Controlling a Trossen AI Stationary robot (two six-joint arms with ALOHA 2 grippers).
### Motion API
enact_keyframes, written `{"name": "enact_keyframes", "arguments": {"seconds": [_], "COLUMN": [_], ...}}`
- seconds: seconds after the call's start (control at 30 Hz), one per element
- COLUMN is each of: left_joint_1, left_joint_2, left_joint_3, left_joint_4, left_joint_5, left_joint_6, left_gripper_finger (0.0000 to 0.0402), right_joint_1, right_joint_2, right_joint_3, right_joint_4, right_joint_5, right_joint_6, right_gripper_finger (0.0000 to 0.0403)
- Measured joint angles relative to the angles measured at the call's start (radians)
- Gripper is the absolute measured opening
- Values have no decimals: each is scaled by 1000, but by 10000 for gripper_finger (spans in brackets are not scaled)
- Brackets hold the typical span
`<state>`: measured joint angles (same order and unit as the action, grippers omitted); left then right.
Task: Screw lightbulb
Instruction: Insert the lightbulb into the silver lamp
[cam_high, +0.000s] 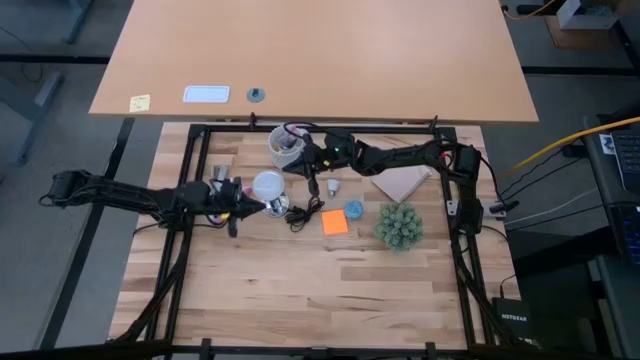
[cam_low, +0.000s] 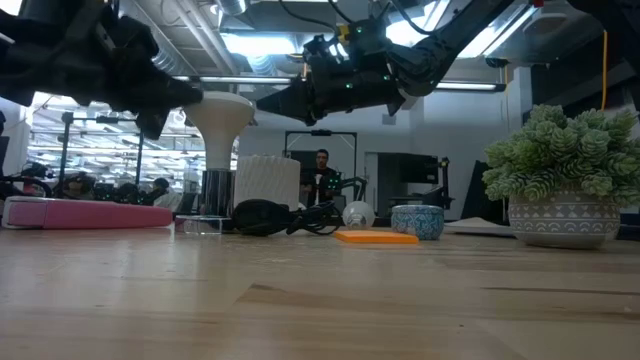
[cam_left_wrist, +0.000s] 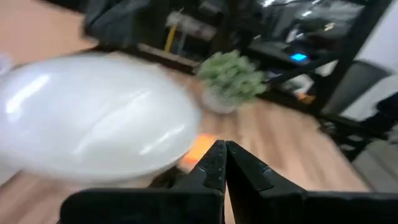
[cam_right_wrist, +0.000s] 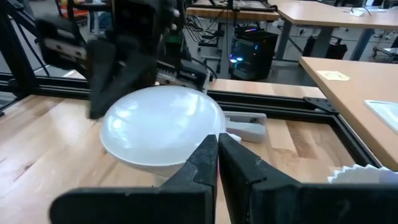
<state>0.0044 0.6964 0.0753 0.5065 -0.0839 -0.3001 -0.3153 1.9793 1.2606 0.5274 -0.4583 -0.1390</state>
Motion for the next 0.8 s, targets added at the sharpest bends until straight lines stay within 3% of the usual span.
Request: {"name": "enact_keyframes", "arguments": {"seconds": [0.13, 0.4, 0.5, 0.67, 0.8], "left_joint_1": [0, -46, -67, -70, -69], "left_joint_2": [-30, -93, -111, -102, -55], "left_joint_3": [-1, -1, -1, -1, -2], "left_joint_4": [-119, -187, -289, -493, -457], "left_joint_5": [-43, -34, -145, -325, -419], "left_joint_6": [-38, -89, -115, -299, -321], "left_gripper_finger": [0, 0, 0, 0, 0], "right_joint_1": [2, -2, -15, -35, -39], "right_joint_2": [0, 22, 16, 15, 15], "right_joint_3": [0, 0, 0, 0, 0], "right_joint_4": [-5, -57, -111, -166, -167], "right_joint_5": [-5, -3, 4, 3, 3], "right_joint_6": [0, 8, 10, 64, 64], "right_gripper_finger": [19, 19, 19, 19, 19]}}
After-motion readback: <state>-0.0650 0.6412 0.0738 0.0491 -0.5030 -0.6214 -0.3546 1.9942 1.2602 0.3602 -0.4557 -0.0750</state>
